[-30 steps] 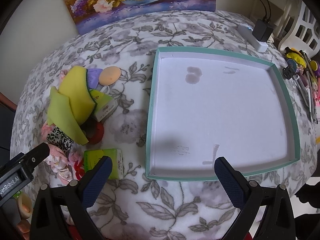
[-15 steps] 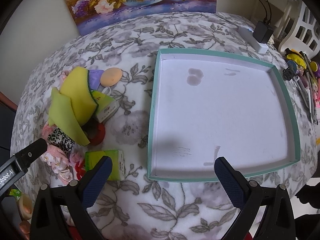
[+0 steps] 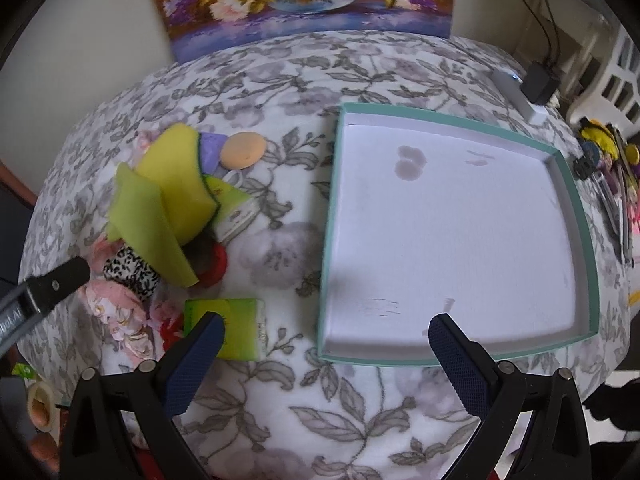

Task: Organize soft objects
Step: 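Grasp the pink floral cloth with left tool while right tool grasps green tissue pack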

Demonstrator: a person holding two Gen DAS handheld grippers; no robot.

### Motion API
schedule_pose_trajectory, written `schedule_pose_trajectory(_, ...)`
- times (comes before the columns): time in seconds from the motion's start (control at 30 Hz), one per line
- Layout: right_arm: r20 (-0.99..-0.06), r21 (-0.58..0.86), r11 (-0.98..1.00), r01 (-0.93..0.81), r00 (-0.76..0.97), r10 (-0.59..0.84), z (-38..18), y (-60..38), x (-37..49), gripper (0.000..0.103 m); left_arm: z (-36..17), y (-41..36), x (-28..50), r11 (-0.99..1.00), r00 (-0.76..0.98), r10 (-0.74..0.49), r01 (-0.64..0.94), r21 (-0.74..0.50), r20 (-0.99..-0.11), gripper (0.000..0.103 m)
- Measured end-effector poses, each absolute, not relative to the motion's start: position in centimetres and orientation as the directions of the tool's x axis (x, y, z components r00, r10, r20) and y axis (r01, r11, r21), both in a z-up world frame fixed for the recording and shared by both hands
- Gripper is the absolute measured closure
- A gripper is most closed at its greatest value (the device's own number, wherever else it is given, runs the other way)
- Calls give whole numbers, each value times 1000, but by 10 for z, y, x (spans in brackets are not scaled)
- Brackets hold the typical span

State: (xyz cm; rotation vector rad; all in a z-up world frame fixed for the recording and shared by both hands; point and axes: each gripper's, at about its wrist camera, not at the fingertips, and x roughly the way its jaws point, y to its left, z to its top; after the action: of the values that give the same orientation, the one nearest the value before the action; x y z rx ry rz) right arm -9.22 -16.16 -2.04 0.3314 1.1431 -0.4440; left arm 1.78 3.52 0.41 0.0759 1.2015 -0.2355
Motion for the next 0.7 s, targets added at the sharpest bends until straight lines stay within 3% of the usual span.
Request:
schedule_pose_trajectory(0.37, -957, 57, 925, 377, 284, -56, -53, -111, -54, 0, -22, 50, 29, 981, 205, -143, 160, -111, -968, 2)
schedule_pose_trajectory(0.47, -960, 73, 926, 370, 278, -35, -60, -105, -50, 2, -27, 48, 29, 979, 182, -153, 161, -124, -971, 13)
schedule_pose_trajectory(0.53, -962, 74, 926, 371, 272, -31, -63, -105, -47, 10, -31, 48, 31, 978, 163, -158, 160, -132, -974, 21)
schedule_pose_trajectory(0.7, -966, 87, 918, 388, 258, -18, -71, -108, -44, 19, -44, 47, 35, 975, 106, -183, 146, -167, -977, 34)
